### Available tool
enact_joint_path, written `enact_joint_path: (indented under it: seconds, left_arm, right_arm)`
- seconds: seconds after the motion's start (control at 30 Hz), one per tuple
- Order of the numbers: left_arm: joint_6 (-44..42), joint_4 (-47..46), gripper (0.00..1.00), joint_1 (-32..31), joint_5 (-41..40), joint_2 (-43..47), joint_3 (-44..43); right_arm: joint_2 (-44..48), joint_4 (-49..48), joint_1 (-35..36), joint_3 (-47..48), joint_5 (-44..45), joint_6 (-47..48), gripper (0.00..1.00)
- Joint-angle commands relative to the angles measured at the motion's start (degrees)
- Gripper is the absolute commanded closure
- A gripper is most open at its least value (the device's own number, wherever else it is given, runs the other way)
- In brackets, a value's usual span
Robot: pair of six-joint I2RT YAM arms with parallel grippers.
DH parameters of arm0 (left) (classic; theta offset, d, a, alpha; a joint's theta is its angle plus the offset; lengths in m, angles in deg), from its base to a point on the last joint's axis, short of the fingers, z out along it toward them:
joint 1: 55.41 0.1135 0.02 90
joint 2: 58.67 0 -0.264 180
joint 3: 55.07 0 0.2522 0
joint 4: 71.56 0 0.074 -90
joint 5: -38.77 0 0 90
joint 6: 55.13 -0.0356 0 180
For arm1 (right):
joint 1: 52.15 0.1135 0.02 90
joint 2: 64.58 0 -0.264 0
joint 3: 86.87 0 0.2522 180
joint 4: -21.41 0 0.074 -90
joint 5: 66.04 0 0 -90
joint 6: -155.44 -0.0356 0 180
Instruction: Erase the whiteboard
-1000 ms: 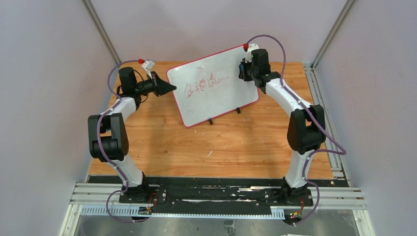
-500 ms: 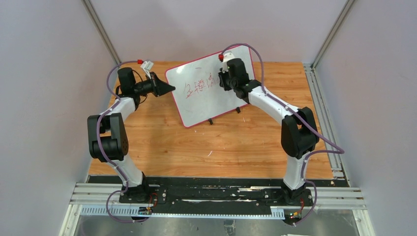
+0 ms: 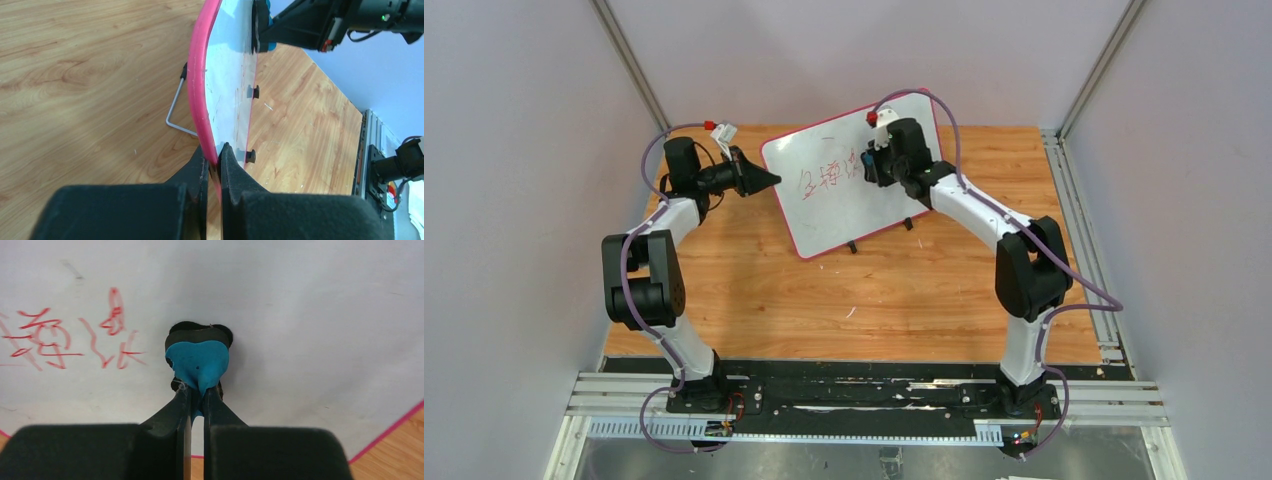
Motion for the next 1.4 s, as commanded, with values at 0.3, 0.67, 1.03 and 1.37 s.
enact_joint_path:
  seconds: [0.3,0.67,1.03,1.37]
  left_arm:
    - [-10.31,1.94,1.0,-0.26,-3.84,-0.5,1.44]
    - [-9.92,1.94,1.0,-0.25,-3.76,0.17,1.72]
    - [-9.85,1.96,1.0,-0.26,-3.63,1.44,2.38]
    - [-9.87,1.94,1.0,-0.29,-3.5,1.59,2.6]
  right_arm:
    - [-0.77,2.09,-11.6,2.95,1.09,-0.45,0.99]
    - [-2.86,3.18,1.72,6.83,0.73,-1.56,0.99]
    - [-10.25,6.67,12.41,16.23,0.07,-1.19,0.99]
    - [-8.9,7.9,5.95,15.43,4.97,2.23,0.99]
